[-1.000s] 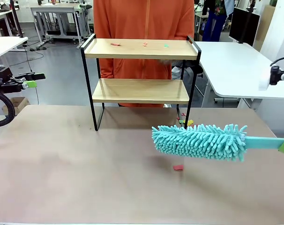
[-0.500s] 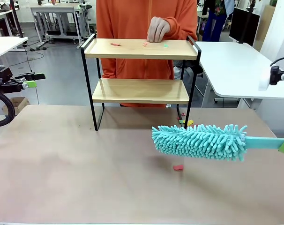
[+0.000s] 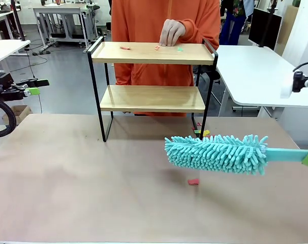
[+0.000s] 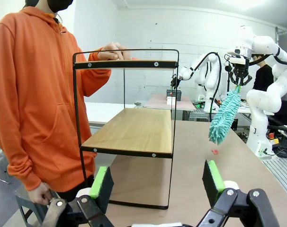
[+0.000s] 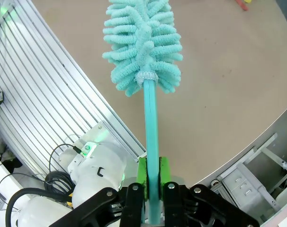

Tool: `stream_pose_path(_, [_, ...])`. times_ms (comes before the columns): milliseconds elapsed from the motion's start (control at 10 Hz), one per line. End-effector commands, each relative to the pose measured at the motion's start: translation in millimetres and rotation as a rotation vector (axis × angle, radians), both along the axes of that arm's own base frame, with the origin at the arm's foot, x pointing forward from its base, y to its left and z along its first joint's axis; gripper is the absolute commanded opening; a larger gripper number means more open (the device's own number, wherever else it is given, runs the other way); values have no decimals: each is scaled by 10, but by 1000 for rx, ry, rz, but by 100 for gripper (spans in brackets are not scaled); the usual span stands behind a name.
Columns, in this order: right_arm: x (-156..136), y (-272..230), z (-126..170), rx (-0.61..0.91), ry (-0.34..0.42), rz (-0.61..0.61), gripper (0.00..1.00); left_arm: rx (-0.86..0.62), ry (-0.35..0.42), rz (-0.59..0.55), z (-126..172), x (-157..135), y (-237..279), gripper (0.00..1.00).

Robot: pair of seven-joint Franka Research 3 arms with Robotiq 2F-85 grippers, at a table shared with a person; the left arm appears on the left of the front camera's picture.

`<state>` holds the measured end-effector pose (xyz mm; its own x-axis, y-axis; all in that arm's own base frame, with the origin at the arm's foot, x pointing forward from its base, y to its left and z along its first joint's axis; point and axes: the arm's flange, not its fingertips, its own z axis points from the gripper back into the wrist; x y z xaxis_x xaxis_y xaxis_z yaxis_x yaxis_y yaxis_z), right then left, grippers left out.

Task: Clean the shelf.
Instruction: Clean the specific section of the Shelf indicated by the human with the Duster.

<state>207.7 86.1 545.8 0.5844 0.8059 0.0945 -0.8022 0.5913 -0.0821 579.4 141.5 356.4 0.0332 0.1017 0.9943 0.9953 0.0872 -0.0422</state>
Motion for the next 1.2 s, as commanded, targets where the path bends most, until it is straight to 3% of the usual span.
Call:
stream_pose_path(0, [11, -2, 7, -5, -7, -1, 13, 10, -5, 2, 30, -31, -10, 100])
stream_pose_path(300, [0, 0, 0, 0, 0, 0, 13, 10, -5, 2, 30, -31, -10, 100])
stream_pose_path(600, [3, 470, 511, 76, -59, -18, 13, 10, -5, 2, 30, -31, -10, 100])
stream_pose_path(1000, [-165, 1384, 1205, 167, -201, -347, 13, 10, -5, 2, 30, -31, -10, 100])
stream_pose_path(1100, [-251, 1677, 1325, 177, -273, -395, 13, 10, -5, 2, 30, -31, -10, 100])
